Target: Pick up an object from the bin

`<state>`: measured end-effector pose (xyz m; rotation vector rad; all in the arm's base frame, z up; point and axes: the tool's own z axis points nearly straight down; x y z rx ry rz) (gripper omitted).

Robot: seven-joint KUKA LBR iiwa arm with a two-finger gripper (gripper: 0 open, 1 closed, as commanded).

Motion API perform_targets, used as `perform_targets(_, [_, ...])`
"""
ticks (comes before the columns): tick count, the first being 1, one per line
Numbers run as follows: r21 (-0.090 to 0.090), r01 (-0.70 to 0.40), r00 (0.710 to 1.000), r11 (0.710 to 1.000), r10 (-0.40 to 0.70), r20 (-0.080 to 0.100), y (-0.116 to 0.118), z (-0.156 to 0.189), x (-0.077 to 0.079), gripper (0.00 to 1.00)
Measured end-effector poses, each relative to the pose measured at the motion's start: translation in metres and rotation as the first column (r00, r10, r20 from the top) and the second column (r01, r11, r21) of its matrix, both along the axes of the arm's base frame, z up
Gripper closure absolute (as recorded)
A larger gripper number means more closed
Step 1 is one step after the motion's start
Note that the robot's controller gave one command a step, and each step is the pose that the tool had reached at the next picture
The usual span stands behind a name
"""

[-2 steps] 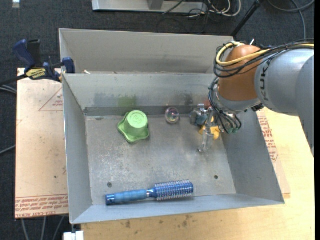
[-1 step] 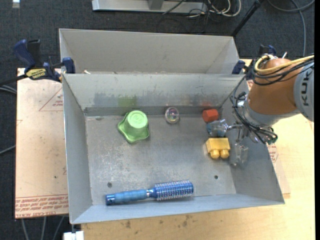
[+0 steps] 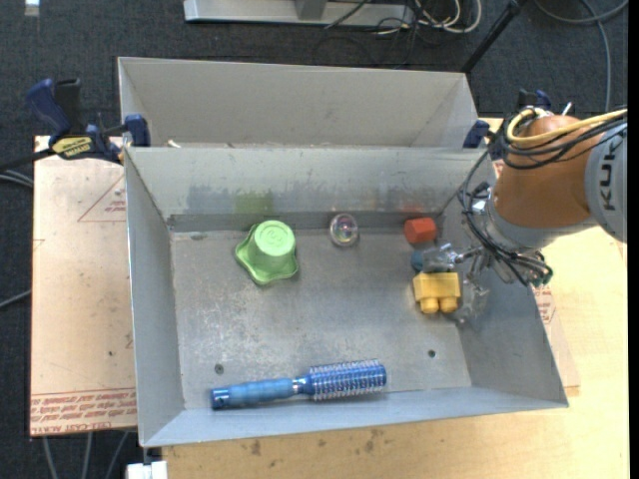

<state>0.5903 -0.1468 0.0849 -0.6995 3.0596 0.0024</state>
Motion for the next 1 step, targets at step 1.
perform_targets(1, [-0.003,0.029,1.000,1.000,-0.029,0.011,0.0054,0.1632,0.0403,1.00])
